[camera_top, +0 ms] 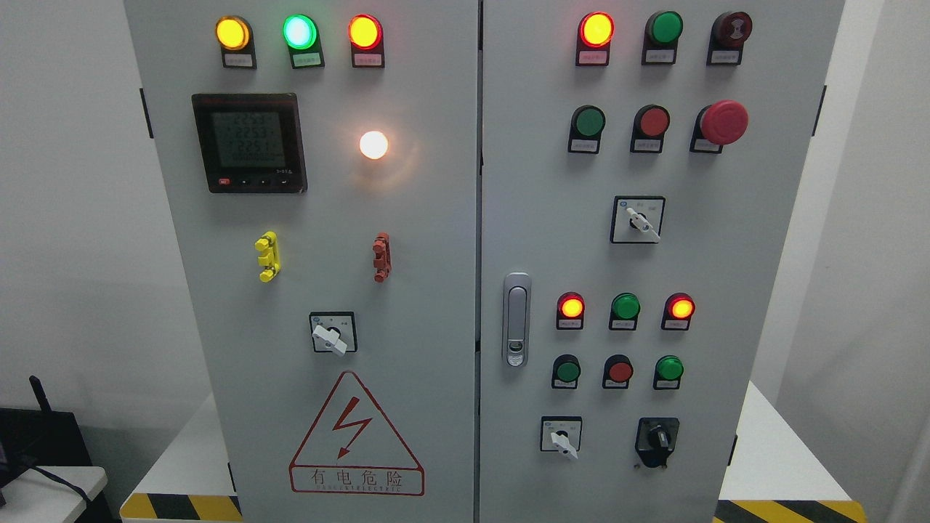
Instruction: Trip black knob to open circuit
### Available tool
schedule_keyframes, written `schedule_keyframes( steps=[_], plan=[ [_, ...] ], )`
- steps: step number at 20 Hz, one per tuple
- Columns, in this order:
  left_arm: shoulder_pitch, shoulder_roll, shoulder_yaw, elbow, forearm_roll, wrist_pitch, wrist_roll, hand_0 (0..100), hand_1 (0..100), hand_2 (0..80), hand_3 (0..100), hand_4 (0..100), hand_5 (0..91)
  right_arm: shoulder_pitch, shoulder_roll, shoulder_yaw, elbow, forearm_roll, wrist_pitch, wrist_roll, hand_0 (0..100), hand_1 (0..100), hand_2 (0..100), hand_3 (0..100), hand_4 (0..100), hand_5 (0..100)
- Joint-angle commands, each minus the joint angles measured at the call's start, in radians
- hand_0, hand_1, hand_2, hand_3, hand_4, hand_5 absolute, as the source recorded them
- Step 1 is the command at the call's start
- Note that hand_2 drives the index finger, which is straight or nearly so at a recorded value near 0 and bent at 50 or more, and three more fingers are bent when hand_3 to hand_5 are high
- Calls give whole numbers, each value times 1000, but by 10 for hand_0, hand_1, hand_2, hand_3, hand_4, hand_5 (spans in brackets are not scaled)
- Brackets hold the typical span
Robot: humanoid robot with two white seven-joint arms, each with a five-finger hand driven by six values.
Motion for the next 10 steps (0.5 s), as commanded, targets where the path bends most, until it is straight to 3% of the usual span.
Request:
schedule_keyframes(
  steps=[1, 6, 10],
  plan=[
    [-8, 0, 0, 0, -34, 0, 0, 120, 389, 0, 0, 0, 0, -85, 47, 23, 66, 10, 50, -24, 321, 819, 393, 784, 852, 952],
    [-8, 0, 0, 0, -32, 0, 0, 120, 389, 0, 0, 0, 0, -125, 84, 49, 112, 11, 61, -25, 326, 824, 409, 787, 859, 954],
    [-8, 0, 0, 0, -34, 0, 0, 120, 389, 0, 0, 0, 0, -173, 87, 58, 163, 11, 98, -53, 334, 821, 414, 791, 860, 954]
  ],
)
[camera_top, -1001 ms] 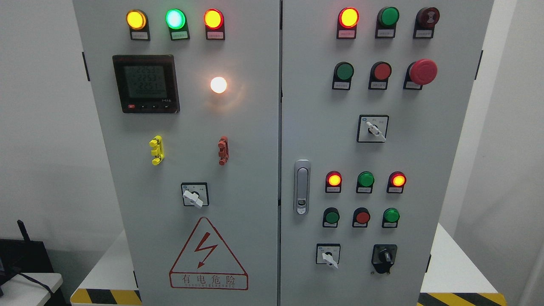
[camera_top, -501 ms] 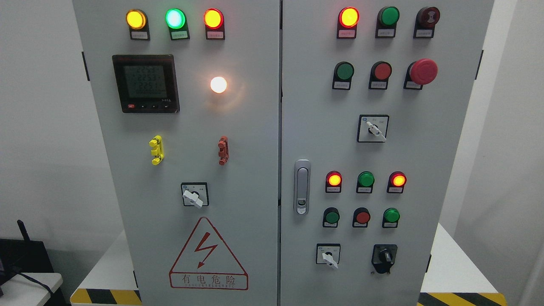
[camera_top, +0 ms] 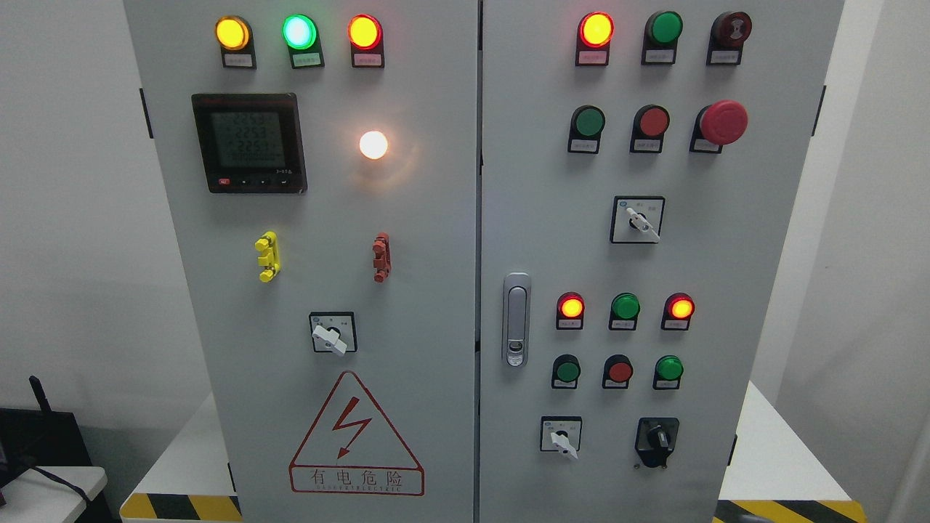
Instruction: Trip black knob to open circuit
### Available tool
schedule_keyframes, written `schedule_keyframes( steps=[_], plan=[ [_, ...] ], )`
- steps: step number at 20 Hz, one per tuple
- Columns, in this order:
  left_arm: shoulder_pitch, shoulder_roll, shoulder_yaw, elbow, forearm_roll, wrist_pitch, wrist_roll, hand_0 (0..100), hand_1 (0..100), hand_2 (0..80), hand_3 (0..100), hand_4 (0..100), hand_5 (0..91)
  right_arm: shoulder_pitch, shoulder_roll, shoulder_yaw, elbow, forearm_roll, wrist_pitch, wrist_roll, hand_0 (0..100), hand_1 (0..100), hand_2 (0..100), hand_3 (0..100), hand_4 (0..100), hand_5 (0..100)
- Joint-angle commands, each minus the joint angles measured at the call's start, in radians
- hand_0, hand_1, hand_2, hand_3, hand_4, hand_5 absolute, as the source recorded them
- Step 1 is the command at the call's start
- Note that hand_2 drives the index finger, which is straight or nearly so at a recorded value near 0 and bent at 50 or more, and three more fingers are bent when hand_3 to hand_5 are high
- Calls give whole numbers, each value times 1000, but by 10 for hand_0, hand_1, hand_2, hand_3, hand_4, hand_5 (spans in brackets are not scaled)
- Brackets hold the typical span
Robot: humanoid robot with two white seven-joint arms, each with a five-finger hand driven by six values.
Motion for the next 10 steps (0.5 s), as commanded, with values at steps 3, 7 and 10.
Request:
schedule_keyframes(
  steps=[3, 7, 10],
  plan=[
    [-8, 0, 0, 0, -34, 0, 0, 120, 389, 0, 0, 0, 0, -83, 57, 21, 108, 4, 41, -30, 353, 821, 419, 794, 858, 954],
    [-8, -1, 0, 0, -32, 0, 0, 120, 389, 0, 0, 0, 0, -115, 59, 18, 140, 4, 59, -33, 361, 826, 420, 793, 858, 953],
    [-8, 0, 0, 0, -32, 0, 0, 120, 389, 0, 0, 0, 0, -133, 63, 18, 165, 4, 59, -34, 370, 828, 418, 792, 857, 953]
  ],
)
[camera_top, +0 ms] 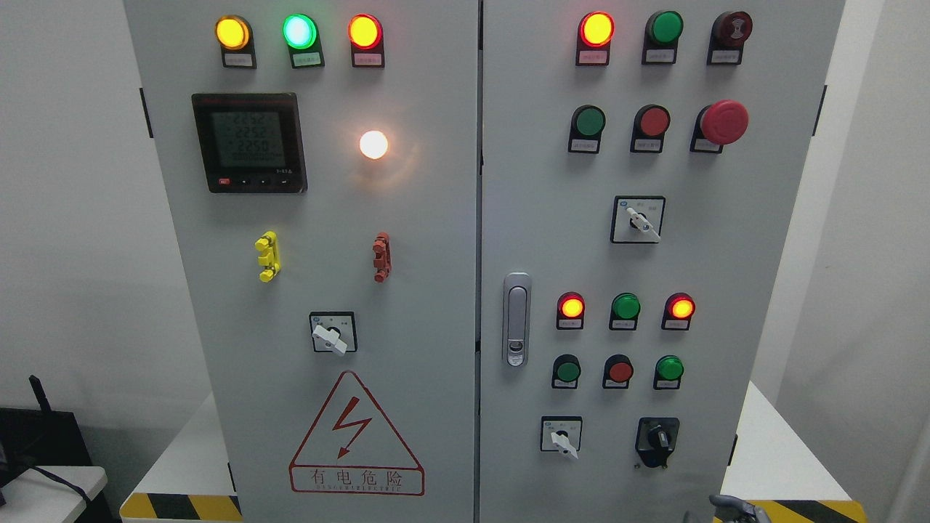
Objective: Trip black knob to open circuit
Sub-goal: 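Raise the right hand up toward the black rotary knob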
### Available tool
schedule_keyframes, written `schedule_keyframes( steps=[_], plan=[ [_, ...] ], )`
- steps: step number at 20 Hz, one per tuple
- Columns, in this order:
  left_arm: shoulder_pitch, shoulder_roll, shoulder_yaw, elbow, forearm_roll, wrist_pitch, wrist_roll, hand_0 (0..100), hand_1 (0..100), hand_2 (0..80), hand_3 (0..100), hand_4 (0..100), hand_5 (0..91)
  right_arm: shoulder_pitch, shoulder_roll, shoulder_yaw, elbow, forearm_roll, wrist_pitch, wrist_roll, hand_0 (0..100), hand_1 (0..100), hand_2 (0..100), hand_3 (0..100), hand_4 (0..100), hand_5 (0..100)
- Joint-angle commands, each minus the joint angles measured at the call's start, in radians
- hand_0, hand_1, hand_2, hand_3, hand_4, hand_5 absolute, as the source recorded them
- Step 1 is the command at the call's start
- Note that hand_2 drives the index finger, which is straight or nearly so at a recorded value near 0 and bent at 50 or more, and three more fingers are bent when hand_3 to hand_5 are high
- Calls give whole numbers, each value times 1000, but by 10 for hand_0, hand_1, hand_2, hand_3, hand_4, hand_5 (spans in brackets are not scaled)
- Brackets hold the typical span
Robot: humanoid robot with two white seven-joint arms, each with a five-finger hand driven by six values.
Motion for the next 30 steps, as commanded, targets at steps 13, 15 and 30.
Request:
schedule_keyframes(
  steps=[13, 15, 30],
  plan=[
    [-8, -1, 0, 0, -32, 0, 0, 120, 389, 0, 0, 0, 0, -123, 35, -22, 147, 45, 5, -29, 392, 833, 411, 782, 853, 952],
    [-8, 0, 0, 0, -34, 0, 0, 120, 389, 0, 0, 0, 0, -129, 35, -22, 155, 44, 12, -29, 392, 833, 407, 780, 850, 952],
    [-8, 0, 0, 0, -34, 0, 0, 120, 389, 0, 0, 0, 0, -169, 43, -12, 173, 44, 19, -28, 420, 842, 397, 770, 841, 954]
  ],
)
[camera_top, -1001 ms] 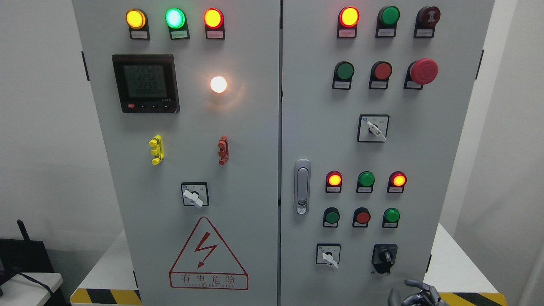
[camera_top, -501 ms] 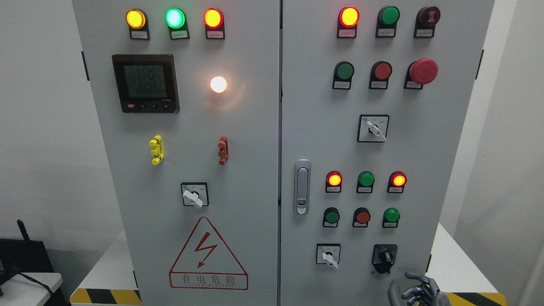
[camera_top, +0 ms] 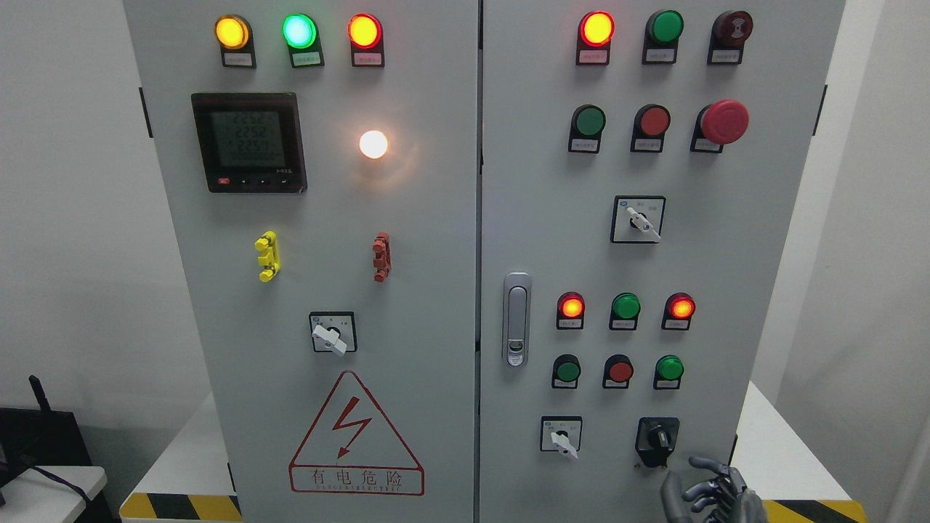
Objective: Trip black knob to open circuit
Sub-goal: 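Raise the right hand up toward the black rotary knob, then close the right hand fingers around the black knob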
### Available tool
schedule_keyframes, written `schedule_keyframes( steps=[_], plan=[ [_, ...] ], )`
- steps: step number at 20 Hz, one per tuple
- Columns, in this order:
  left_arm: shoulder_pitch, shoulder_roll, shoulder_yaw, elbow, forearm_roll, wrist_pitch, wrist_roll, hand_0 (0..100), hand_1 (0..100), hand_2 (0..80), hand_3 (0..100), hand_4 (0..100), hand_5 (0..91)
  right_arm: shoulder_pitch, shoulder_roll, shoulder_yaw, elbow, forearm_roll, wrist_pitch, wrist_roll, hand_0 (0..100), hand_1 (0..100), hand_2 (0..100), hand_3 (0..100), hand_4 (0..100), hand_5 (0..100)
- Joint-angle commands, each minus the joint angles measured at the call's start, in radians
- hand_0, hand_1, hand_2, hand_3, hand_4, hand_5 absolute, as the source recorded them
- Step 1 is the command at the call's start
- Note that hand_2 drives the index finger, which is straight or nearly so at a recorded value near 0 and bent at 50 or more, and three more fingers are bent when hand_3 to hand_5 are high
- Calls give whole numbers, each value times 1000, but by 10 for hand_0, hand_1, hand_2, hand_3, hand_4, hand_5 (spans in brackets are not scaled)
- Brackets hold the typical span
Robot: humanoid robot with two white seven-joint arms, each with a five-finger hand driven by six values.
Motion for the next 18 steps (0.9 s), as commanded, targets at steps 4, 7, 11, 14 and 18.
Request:
schedule_keyframes(
  steps=[4, 7, 11, 14, 18],
  plan=[
    [-8, 0, 0, 0, -34, 0, 0, 120, 389, 0, 0, 0, 0, -21, 8, 1, 25, 0, 5, 5, 419, 840, 399, 769, 841, 955],
    [-8, 0, 0, 0, -32, 0, 0, 120, 389, 0, 0, 0, 0, -27, 8, 1, 28, 0, 6, 5, 418, 839, 400, 768, 840, 955],
    [-8, 0, 0, 0, -32, 0, 0, 120, 389, 0, 0, 0, 0, -30, 8, -1, 28, 0, 16, 5, 413, 836, 401, 767, 841, 955],
    [-8, -1, 0, 0, -34, 0, 0, 120, 389, 0, 0, 0, 0, -33, 8, -1, 28, 0, 17, 3, 413, 834, 403, 767, 841, 956],
    [-8, 0, 0, 0, -32, 0, 0, 120, 389, 0, 0, 0, 0, -34, 8, -1, 28, 2, 19, 2, 412, 834, 407, 767, 841, 955]
  ],
)
